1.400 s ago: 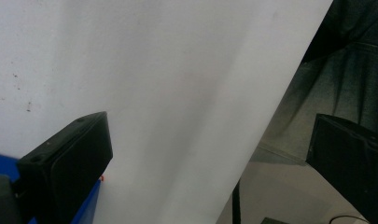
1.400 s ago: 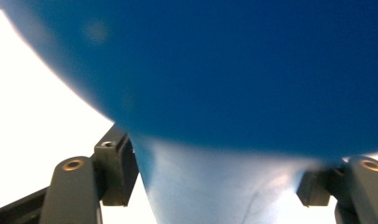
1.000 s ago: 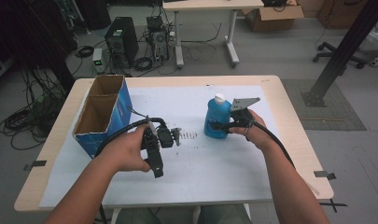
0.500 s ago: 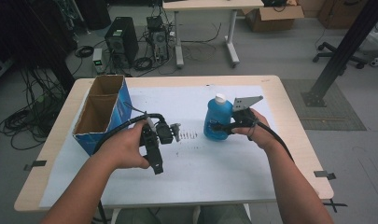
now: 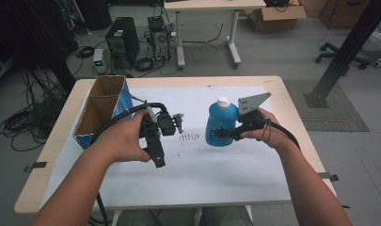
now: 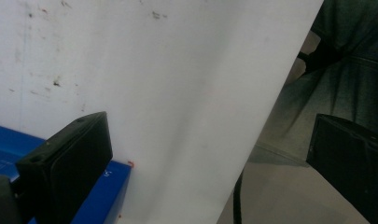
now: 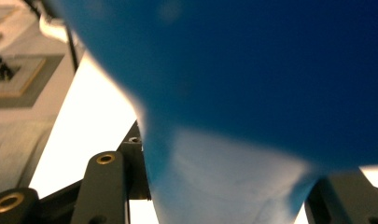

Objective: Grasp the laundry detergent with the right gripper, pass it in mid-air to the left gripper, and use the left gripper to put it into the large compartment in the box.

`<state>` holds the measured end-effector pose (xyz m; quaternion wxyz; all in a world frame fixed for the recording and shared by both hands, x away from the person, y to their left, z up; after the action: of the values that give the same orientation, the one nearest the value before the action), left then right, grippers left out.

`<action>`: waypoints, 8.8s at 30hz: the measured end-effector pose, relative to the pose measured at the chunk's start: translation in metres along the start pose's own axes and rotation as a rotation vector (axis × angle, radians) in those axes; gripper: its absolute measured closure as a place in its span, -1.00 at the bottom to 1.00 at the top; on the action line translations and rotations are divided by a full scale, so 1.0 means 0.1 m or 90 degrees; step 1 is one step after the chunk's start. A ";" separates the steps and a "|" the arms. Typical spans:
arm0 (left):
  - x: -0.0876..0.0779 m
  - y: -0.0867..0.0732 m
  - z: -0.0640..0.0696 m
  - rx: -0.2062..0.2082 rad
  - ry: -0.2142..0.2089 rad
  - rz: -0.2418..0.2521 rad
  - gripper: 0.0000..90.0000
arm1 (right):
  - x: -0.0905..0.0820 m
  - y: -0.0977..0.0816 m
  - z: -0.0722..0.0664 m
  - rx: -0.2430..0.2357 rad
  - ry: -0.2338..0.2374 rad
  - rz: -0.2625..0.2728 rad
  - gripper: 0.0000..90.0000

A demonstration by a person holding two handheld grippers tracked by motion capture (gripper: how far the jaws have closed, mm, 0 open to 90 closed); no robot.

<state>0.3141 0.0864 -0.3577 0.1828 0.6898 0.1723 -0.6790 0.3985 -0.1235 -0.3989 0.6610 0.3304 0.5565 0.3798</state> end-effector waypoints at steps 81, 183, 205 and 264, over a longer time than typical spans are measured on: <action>-0.22 0.33 0.30 0.073 0.014 -0.034 -0.95 | 1.14 0.57 -0.84 -0.062 0.142 0.040 -0.01; -0.31 0.34 0.06 -0.086 0.028 -0.076 -0.14 | 0.41 0.23 -0.55 -0.012 0.059 -0.062 -0.98; -0.88 0.25 -0.48 -0.418 0.011 -0.058 -0.14 | -0.08 0.01 -0.42 -0.029 0.014 -0.184 -0.96; -1.59 -1.01 -1.79 -0.786 0.016 -0.009 -0.15 | -0.54 -0.19 -0.21 0.002 0.016 -0.339 -0.93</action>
<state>0.4179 0.2634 -0.1982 0.5416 0.4636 0.5401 -0.4472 0.3751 -0.1794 -0.3929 0.7302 0.1686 0.6326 0.1957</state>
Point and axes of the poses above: each handheld gripper's, and its own axes: x roughly forward along the jaws, y roughly out of its top, z roughly to its right, the point moved 8 cm from there along x, roughly forward along the jaws, and after that the axes turned 9 degrees about -x, right-handed, at the moved point
